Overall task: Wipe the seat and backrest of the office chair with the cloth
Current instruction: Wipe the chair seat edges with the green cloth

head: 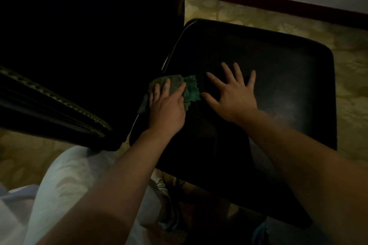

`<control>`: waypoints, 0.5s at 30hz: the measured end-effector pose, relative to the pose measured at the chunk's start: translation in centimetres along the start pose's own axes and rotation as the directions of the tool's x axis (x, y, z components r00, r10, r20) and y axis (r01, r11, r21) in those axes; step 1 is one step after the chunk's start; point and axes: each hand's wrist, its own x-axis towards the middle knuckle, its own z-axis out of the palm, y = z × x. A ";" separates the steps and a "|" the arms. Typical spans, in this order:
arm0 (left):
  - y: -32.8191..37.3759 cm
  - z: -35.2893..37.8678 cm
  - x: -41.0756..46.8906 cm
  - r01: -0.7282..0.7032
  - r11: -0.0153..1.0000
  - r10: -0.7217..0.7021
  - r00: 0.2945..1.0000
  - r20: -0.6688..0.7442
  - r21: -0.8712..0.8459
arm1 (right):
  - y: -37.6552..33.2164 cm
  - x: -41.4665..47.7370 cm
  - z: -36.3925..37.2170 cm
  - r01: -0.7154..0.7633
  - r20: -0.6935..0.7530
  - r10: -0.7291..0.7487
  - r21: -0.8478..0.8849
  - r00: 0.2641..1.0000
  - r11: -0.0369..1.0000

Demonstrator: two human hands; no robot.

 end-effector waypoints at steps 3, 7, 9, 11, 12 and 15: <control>0.2 0.1 1.3 0.006 1.000 -0.006 1.000 0.004 0.016 | 0.5 1.1 0.5 -0.030 0.022 0.030 -0.015 0.999 0.999; 0.5 0.1 2.9 0.010 1.000 -0.010 1.000 -0.016 0.000 | 0.6 0.6 1.4 -0.046 -0.007 0.046 -0.002 0.999 0.999; 0.6 0.1 3.7 0.001 1.000 -0.002 1.000 -0.029 -0.021 | 0.6 0.7 1.3 -0.045 -0.016 0.045 0.003 0.999 0.999; 0.5 -0.1 4.7 -0.018 0.999 0.017 0.999 -0.035 -0.040 | 0.5 0.7 1.3 -0.045 -0.022 0.045 0.000 0.999 0.999; 0.5 -0.3 5.2 -0.029 0.998 0.027 0.999 -0.038 -0.057 | 0.5 0.7 1.4 -0.045 -0.023 0.045 -0.003 0.999 0.999; 0.8 -0.7 6.2 -0.052 0.990 0.045 0.997 -0.057 -0.128 | 0.5 0.7 1.5 -0.045 -0.040 0.045 0.005 0.998 0.999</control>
